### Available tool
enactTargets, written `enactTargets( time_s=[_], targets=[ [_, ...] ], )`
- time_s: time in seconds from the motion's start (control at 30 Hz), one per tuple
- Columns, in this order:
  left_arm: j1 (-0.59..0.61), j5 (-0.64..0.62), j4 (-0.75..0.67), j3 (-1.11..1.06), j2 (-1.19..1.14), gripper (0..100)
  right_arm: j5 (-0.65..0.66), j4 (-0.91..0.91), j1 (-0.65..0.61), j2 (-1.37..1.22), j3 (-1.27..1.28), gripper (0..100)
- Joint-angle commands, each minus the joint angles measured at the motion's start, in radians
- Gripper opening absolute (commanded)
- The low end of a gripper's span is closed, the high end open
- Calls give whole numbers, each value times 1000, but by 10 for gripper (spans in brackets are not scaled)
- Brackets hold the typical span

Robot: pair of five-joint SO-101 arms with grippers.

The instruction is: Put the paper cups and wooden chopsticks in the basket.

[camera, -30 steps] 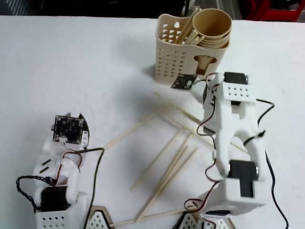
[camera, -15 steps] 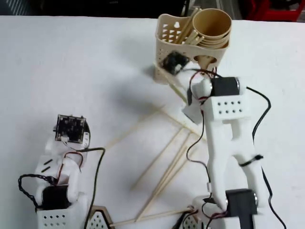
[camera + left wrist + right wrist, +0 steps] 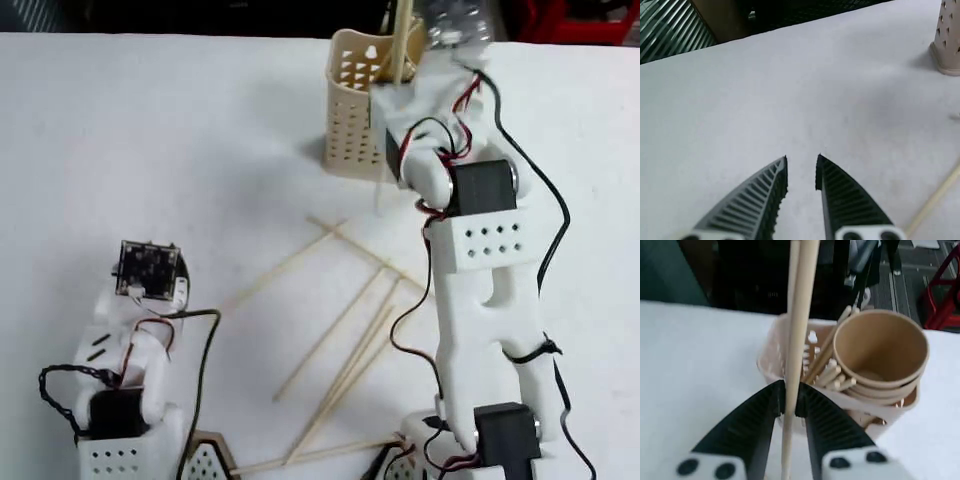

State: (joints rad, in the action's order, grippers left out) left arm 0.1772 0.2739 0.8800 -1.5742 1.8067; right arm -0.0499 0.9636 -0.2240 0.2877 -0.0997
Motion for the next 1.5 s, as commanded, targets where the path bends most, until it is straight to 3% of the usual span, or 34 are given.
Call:
enactTargets(
  time_s=[0.0,0.37,0.57,1.0,1.27,1.47],
  targets=[
    [7,9,-31,6,10,112,-71,-154,-7,48,-63,18],
    [7,11,-32,-2,10,112,-121,-654,-4,-36,-63,18],
    [7,11,-32,-2,10,112,-64,-771,1,-219,-63,18],
    [7,12,-32,-3,10,112,-41,-760,18,-420,-58,18],
    [7,12,-32,-3,10,112,-43,-536,-8,-375,-64,163],
    [7,12,-32,-5,10,112,-43,-363,-12,-240,-64,159]
  ],
)
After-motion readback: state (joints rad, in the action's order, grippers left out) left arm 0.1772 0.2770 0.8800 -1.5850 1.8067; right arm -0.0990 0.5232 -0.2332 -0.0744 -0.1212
